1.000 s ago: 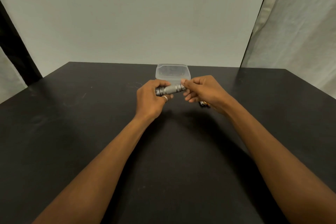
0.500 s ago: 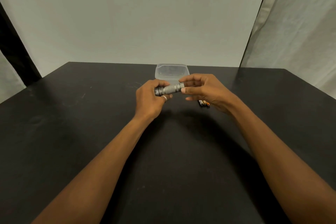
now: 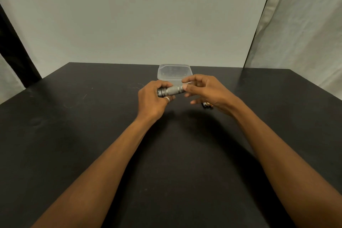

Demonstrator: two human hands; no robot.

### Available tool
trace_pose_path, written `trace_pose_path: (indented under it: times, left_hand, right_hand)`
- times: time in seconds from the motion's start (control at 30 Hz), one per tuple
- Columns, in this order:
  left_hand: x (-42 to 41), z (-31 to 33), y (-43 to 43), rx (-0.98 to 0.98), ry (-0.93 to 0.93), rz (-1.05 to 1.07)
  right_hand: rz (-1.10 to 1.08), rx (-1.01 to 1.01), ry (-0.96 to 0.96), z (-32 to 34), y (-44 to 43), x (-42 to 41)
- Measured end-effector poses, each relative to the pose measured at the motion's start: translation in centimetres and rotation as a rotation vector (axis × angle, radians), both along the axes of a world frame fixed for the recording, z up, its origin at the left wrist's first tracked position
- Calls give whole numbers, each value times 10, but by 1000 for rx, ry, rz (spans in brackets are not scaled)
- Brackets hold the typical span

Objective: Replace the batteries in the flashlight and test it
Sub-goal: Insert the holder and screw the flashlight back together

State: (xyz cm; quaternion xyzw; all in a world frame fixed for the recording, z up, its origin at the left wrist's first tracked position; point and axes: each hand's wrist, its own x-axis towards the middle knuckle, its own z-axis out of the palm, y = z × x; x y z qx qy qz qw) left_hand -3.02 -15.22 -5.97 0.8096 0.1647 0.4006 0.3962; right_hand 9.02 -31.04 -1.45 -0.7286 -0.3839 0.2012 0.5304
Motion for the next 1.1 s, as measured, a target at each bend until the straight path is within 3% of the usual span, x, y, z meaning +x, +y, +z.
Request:
trace_pose_path:
  times: [0.4,0.67,0.97,1.1]
  left_hand:
    - [-1,0,-1,0,2,-8]
    - [0,0,0,-11,3,-1]
    - [-1,0,-2,2,2,-8]
    - [-1,0,-1,5,2,-2]
  right_hand:
    - [-103,-96,-82,-8,10,-5]
    - [17,6,2,-1,-2,1]
    - [-108,-94,-79,-7,8,-3]
    - [-92,-45,-101,-6,6,-2]
